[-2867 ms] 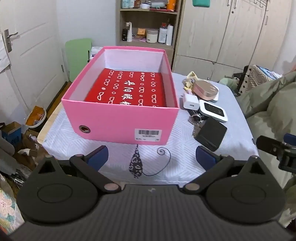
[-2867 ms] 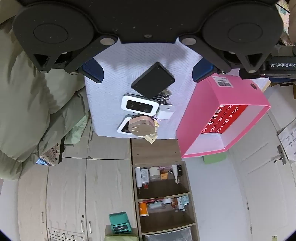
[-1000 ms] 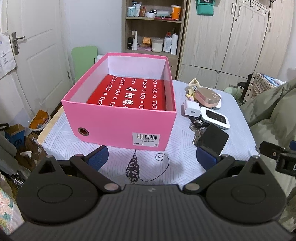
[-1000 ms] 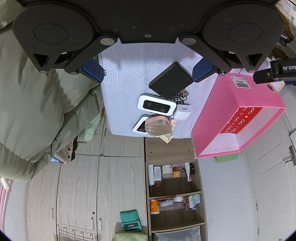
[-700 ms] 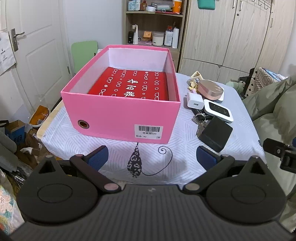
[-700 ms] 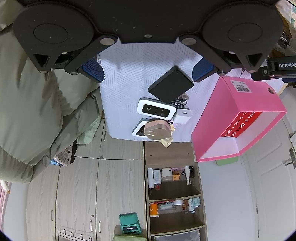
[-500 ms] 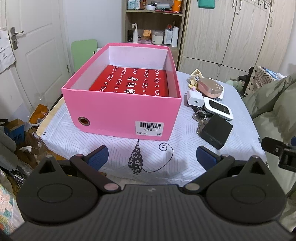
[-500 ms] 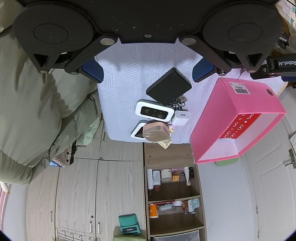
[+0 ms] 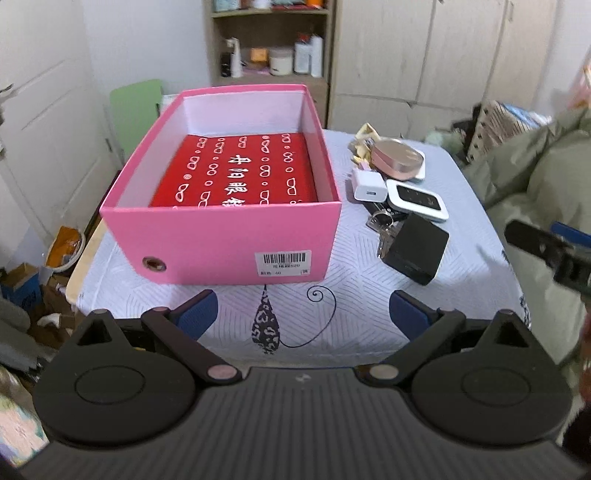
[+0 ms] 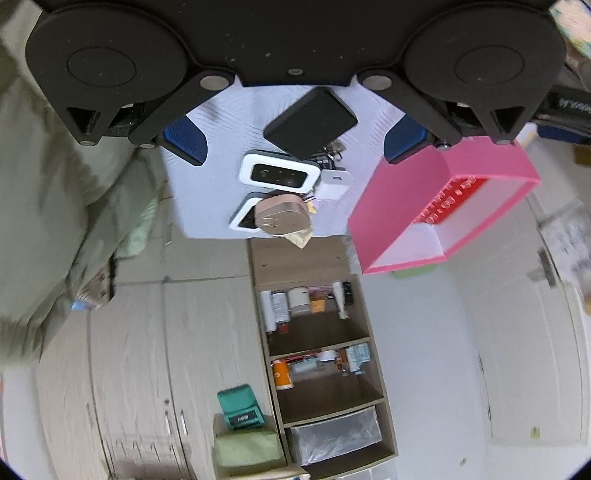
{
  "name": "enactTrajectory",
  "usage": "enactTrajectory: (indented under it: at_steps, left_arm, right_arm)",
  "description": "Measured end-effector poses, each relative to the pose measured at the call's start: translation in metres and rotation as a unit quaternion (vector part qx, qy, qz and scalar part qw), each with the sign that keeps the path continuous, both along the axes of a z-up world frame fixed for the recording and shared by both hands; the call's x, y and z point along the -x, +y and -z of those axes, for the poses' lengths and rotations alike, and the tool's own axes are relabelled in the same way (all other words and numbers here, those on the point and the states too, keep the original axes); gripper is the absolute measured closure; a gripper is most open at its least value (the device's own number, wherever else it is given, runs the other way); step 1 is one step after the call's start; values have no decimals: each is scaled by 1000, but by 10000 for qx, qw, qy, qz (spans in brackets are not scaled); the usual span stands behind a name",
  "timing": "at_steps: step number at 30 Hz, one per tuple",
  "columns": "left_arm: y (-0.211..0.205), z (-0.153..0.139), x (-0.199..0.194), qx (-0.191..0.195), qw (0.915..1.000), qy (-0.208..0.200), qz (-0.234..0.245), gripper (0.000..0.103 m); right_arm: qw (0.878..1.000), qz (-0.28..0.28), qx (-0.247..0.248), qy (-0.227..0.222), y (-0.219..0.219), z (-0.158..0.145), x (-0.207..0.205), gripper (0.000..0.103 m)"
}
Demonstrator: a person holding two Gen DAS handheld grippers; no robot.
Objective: Organize rigid objects
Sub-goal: 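Reach the right gripper to the black power bank and grasp it, then carry the power bank with the right gripper into the pink box and release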
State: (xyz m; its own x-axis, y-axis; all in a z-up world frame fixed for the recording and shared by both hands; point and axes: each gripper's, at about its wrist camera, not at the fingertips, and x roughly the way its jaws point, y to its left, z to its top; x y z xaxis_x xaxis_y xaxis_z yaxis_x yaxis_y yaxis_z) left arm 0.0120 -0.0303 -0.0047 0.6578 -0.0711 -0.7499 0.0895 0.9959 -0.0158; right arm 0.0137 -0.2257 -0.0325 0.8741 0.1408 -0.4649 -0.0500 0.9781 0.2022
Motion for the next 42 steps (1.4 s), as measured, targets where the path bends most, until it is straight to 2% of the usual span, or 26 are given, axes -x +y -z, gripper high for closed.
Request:
enactTrajectory:
  at_steps: [2,5,8,12,15,18,19,21,23,24,26,31,36,37,39,42]
  left_arm:
    - [1,-5,-11,-197,9998,-17,21,3]
    - [1,-13,-31,-505,9987,-71,-11,4]
    - [5,-22,-54,-466,9989,-58,56,6]
    - [19,-35,-78,-314,9994,-54,145,11]
    - [31,-44,-89,-444,9988,-63,176,11]
    - [45,-53,-100,-632,9977,-40,240,21]
    - [51,-55,-104,-676,9973,-41,271,25]
    - [63,-58,-111,-714,9969,-23,314,25]
    - [77,-57,-119,-702,9969,-17,361,26]
    - [85,-55,-123,-692,9969,-14,378,31]
    - [101,-51,-132,-654,9971,34,393,37]
    - [138,-30,-160,-548,9973,206,451,39]
    - [160,-13,-178,-373,9973,287,566,39]
    - [161,-9,-181,-422,9970,273,597,42]
    - [160,-2,-186,-539,9958,258,692,48]
    - [162,8,-194,-445,9956,341,755,61]
  right_arm:
    - [9996,-142,-220,89,-11,6,-13,0]
    - [9988,-361,-97,308,-14,17,-32,1]
    - [9962,-575,103,641,-4,28,-51,3]
    - [9900,-749,90,1188,14,41,-70,3]
    - [9856,-722,-16,1531,24,50,-78,4]
    - [9836,-685,-227,1654,30,58,-82,4]
    - [9833,-595,-327,1691,31,61,-85,8]
    - [9826,-287,-597,1734,32,65,-91,15]
    - [9810,-71,-815,1760,33,67,-97,18]
    - [9805,41,-829,1782,35,69,-100,20]
    - [9786,339,-679,1910,42,71,-104,20]
    - [9748,715,-310,2091,58,69,-114,16]
    - [9725,994,-554,2031,51,72,-126,13]
    - [9718,1086,-507,2031,50,72,-126,17]
    - [9710,1250,-361,2004,49,71,-127,29]
    - [9712,1276,-305,1987,46,68,-126,30]
